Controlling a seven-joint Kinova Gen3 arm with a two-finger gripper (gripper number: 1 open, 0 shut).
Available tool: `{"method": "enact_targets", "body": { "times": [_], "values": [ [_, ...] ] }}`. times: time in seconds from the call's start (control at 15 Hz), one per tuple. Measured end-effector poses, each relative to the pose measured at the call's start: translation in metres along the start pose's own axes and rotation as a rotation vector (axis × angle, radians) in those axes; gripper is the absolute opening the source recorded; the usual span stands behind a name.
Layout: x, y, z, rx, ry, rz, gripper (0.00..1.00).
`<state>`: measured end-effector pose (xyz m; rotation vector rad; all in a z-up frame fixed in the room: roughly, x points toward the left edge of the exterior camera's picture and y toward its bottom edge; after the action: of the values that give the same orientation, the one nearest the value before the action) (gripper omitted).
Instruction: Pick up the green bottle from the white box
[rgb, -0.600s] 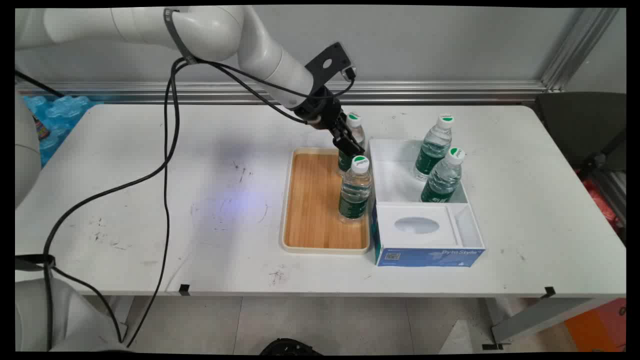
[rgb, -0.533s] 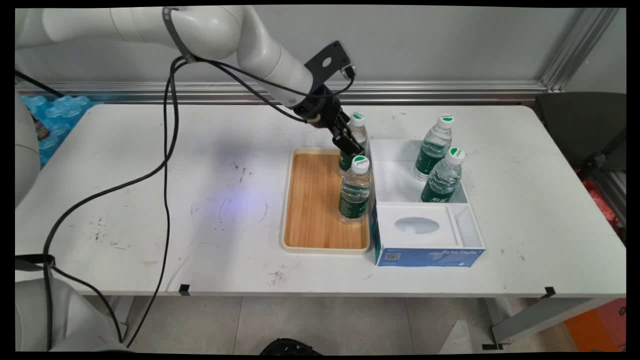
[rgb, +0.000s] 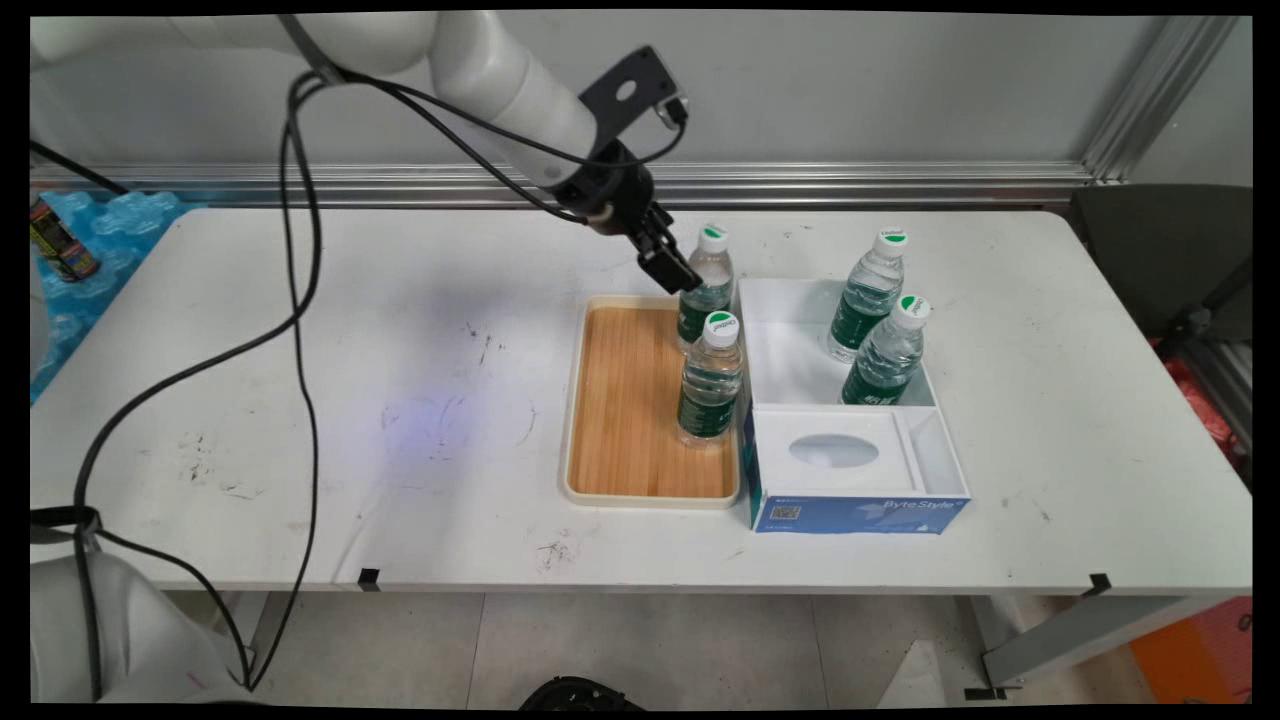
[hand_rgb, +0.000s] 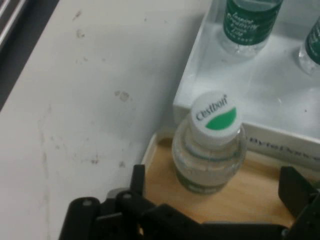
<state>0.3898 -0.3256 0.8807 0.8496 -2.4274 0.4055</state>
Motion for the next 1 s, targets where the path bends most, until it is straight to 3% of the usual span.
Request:
{"method": "enact_targets", "body": {
  "times": [0.6, 1.0],
  "values": [
    [0.02, 0.008, -0.052, 0.015, -0.044, -0.004, 1.0],
    [0.066, 0.015, -0.08, 0.002, -0.02, 0.008, 1.0]
  ]
}}
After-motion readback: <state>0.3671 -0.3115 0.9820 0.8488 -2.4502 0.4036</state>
